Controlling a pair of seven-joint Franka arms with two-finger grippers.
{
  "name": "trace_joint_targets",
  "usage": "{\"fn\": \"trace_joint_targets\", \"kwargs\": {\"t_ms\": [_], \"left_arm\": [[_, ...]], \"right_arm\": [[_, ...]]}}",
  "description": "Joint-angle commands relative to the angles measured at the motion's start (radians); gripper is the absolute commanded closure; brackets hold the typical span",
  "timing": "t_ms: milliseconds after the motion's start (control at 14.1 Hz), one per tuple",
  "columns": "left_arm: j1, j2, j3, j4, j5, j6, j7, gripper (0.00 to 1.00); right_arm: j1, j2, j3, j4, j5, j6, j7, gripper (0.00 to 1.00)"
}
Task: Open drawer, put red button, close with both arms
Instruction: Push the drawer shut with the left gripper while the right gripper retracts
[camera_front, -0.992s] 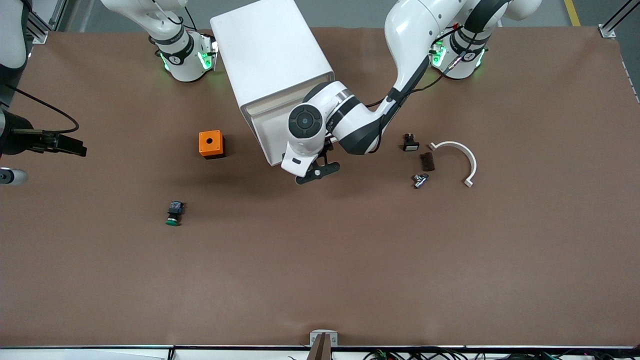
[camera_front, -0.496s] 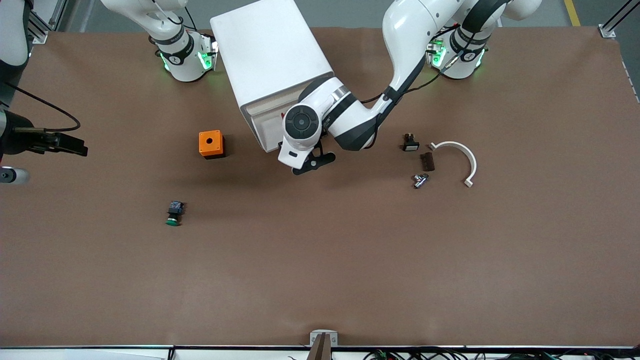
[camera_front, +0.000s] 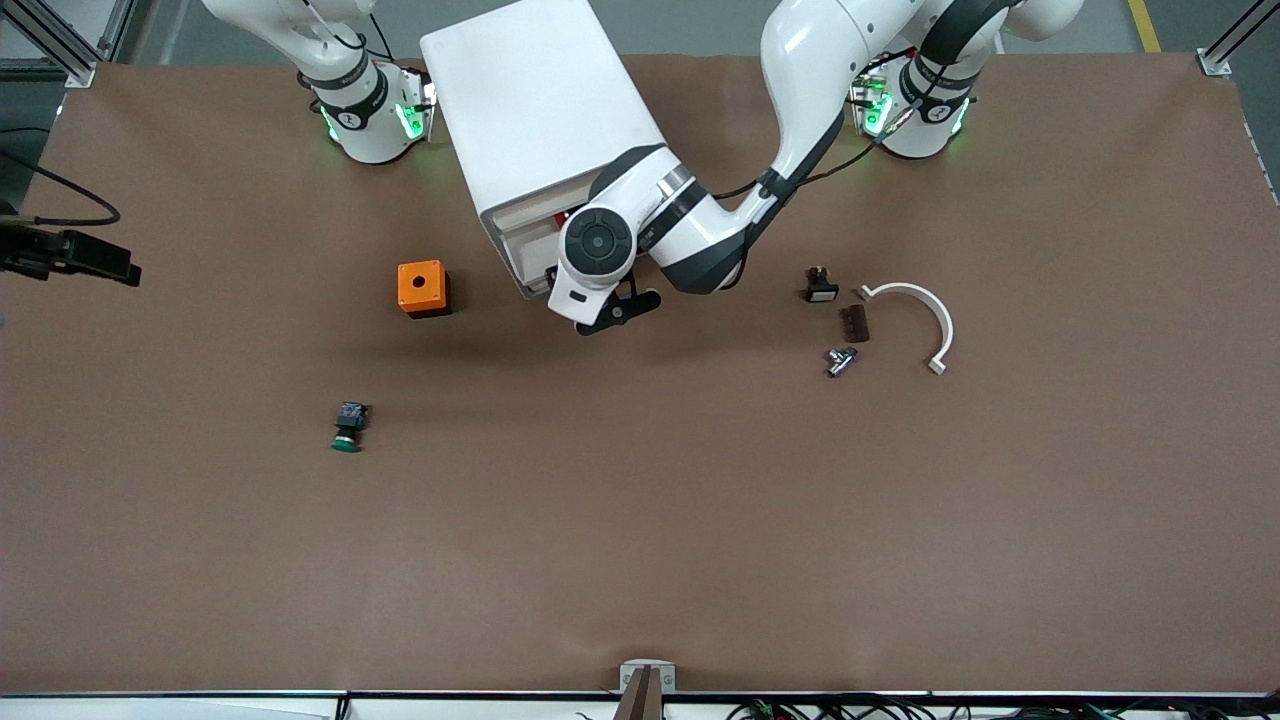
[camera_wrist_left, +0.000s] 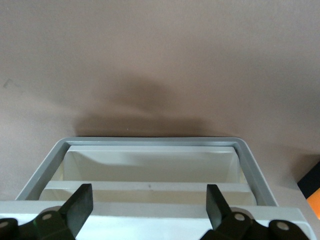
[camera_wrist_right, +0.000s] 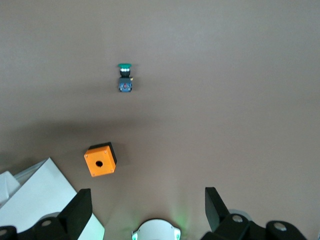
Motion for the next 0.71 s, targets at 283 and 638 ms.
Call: {"fn": "trace_joint_targets", "kwargs": {"t_ms": [283, 638], "left_arm": [[-0.035, -0.013, -0.004, -0.021, -0.06, -0.008, -0.014, 0.0], [-0.052, -0.01, -0.005, -0.036, -0.089, -0.006, -0.01, 0.0]], "right_arm": [[-0.02, -0.081, 0.001, -0.035, 0.079, -0.001, 0.014, 0.0], [-0.018, -0.249, 0.001, -0.285, 0.072, 0.149, 0.012, 0.0]]}}
